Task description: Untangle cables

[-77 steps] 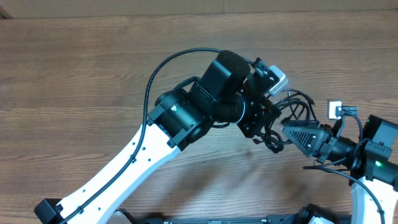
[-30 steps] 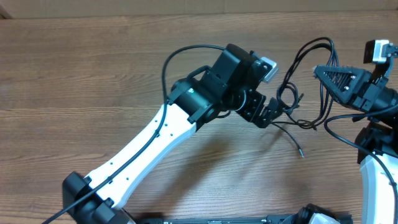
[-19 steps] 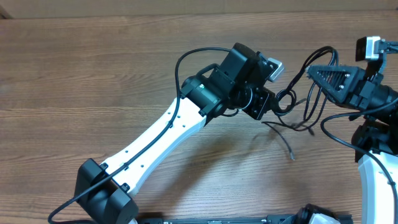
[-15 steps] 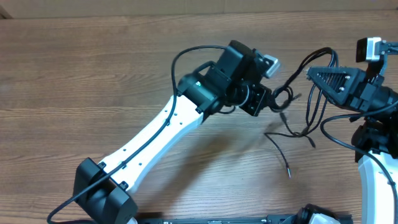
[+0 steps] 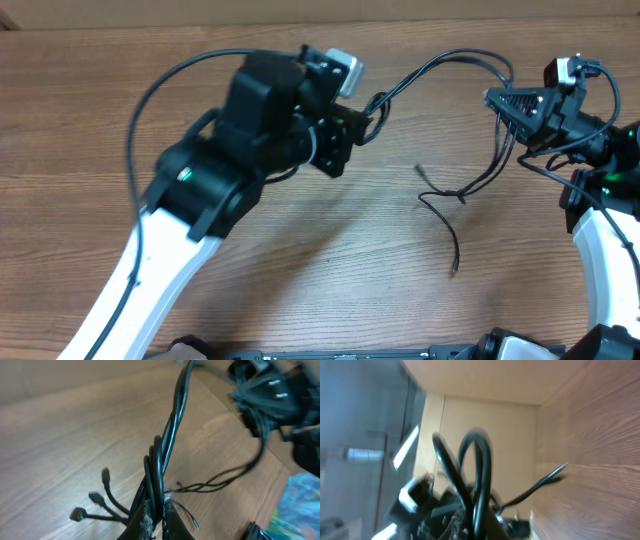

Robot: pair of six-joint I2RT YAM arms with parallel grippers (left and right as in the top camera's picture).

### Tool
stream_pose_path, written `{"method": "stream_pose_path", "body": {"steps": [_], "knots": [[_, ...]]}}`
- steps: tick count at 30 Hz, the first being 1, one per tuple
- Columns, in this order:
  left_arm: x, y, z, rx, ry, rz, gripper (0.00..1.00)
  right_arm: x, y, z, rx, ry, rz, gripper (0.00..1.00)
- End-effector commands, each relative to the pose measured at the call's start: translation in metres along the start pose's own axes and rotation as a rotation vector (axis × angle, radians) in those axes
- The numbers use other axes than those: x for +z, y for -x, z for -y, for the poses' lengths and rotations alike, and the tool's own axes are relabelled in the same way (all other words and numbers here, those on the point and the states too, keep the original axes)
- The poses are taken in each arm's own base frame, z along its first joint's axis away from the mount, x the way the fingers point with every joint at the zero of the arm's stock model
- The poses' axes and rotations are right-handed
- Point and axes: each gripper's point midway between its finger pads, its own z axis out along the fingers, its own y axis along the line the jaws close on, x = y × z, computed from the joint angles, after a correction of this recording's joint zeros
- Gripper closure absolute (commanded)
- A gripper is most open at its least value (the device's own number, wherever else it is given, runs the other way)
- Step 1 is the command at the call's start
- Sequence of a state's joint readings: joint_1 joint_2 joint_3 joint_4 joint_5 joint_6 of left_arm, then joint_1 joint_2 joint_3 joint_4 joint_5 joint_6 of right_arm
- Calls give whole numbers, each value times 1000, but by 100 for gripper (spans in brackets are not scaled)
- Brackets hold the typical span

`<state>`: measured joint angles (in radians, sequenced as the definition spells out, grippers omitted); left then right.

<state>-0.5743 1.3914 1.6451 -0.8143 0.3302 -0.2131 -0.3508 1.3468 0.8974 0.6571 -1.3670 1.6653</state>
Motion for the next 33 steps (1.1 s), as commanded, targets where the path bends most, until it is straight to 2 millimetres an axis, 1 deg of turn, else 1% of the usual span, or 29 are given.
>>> {"method": "stream_pose_path", "body": {"steps": [1,2,3,4,6,7,9,10,11,12,13,14,16,17,18,20,21,22,23,24,25,26,27,28,29,30,31,33], "knots": [[-19,8,-2,49,53,43,96,0,23,3,2,-8,124,96],[-25,9,-2,51,62,55,96,-1,30,16,51,-36,169,96],[-28,10,-2,54,69,64,96,-4,40,34,97,-80,232,96],[-31,11,-1,55,70,70,96,-8,46,48,118,-120,281,96],[-32,10,-1,54,70,66,96,-18,56,83,162,-239,387,96],[-31,9,-2,52,75,61,96,-26,58,101,179,-312,434,96],[-32,5,-9,50,114,49,96,-53,58,151,162,-560,537,96],[-32,4,-11,53,126,45,96,-63,56,164,134,-647,552,92],[-32,3,-12,65,131,41,96,-72,52,176,55,-743,530,74],[-32,3,-13,65,138,40,96,-74,50,179,14,-773,507,47],[-33,3,-16,64,151,39,96,-75,45,183,-44,-808,463,11],[-33,2,-18,63,167,38,96,-76,41,186,-72,-828,434,0],[-34,0,-24,64,199,31,96,-78,34,192,-114,-870,383,0],[-35,-3,-28,65,220,19,96,-84,29,198,-138,-923,357,0],[-36,-6,-32,73,244,3,96,-95,27,201,-144,-1010,353,0],[-37,-8,-36,75,267,-4,96,-105,28,196,-173,-1113,348,0],[-37,-9,-36,88,266,-7,96,-106,31,177,-234,-1195,331,0],[-37,-9,-36,96,266,-10,96,-101,34,162,-281,-1215,320,0],[-37,-9,-36,100,267,-12,96,-92,35,145,-337,-1226,304,0],[-37,-9,-36,103,266,-12,96,-77,36,121,-424,-1226,272,0],[-37,-9,-36,111,264,-12,96,-66,34,107,-482,-1212,243,0],[-36,-9,-33,155,248,-19,96,-43,28,84,-595,-1177,183,0],[-35,-11,-30,191,231,-28,96,-29,22,72,-668,-1156,137,0],[-34,-14,-22,261,180,-46,96,-6,7,58,-798,-1117,42,2],[-33,-16,-17,301,147,-55,96,7,-4,54,-874,-1084,-27,7],[-32,-19,-11,349,105,-65,96,22,-21,51,-962,-1025,-124,10],[-32,-25,6,461,-4,-78,96,46,-63,50,-1115,-869,-356,15],[-32,-30,18,547,-81,-85,96,58,-103,49,-1223,-709,-545,21]]}}
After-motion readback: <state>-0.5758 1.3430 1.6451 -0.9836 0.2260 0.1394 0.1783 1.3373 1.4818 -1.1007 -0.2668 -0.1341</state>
